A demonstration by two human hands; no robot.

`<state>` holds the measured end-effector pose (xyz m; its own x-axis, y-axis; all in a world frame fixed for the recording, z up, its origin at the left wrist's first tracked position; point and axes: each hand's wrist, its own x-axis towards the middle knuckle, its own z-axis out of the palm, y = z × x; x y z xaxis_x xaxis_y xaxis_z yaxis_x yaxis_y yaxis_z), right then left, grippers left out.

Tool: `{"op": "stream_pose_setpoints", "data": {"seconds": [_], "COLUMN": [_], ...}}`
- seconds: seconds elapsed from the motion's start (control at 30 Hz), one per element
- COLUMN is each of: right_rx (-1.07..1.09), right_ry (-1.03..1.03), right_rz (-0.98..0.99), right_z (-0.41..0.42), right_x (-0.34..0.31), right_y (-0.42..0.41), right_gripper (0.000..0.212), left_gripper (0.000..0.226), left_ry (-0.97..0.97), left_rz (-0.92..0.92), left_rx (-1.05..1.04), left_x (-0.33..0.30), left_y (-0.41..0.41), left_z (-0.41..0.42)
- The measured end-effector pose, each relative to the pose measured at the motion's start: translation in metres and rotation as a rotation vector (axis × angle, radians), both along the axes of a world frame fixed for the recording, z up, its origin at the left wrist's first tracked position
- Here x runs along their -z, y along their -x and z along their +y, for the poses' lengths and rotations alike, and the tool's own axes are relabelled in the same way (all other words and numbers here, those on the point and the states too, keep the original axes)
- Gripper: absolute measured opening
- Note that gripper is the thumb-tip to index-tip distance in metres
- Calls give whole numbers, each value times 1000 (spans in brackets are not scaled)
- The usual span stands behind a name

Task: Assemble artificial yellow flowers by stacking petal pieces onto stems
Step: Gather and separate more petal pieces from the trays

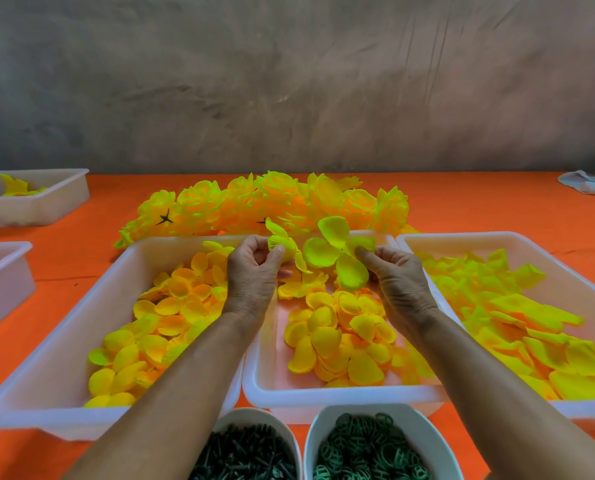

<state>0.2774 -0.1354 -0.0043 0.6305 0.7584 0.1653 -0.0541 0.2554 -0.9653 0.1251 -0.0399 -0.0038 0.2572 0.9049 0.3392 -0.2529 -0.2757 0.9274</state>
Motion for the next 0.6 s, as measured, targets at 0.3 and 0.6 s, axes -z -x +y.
{"op": "stream_pose_setpoints", "data": {"seconds": [0.3,0.6], "right_rx": [-264,-164], "right_ry": [140,389], "right_rz": [-142,-525], "right_z": [-3,-1], "right_x": [-4,1], "right_y": [6,10], "right_gripper": [14,25], "left_gripper": [14,8], "left_ry": [202,248], "left_rz": [-138,-143], "left_rx": [56,110], "left_x": [-4,-6], "left_y": [1,0], "left_z": [2,1]}}
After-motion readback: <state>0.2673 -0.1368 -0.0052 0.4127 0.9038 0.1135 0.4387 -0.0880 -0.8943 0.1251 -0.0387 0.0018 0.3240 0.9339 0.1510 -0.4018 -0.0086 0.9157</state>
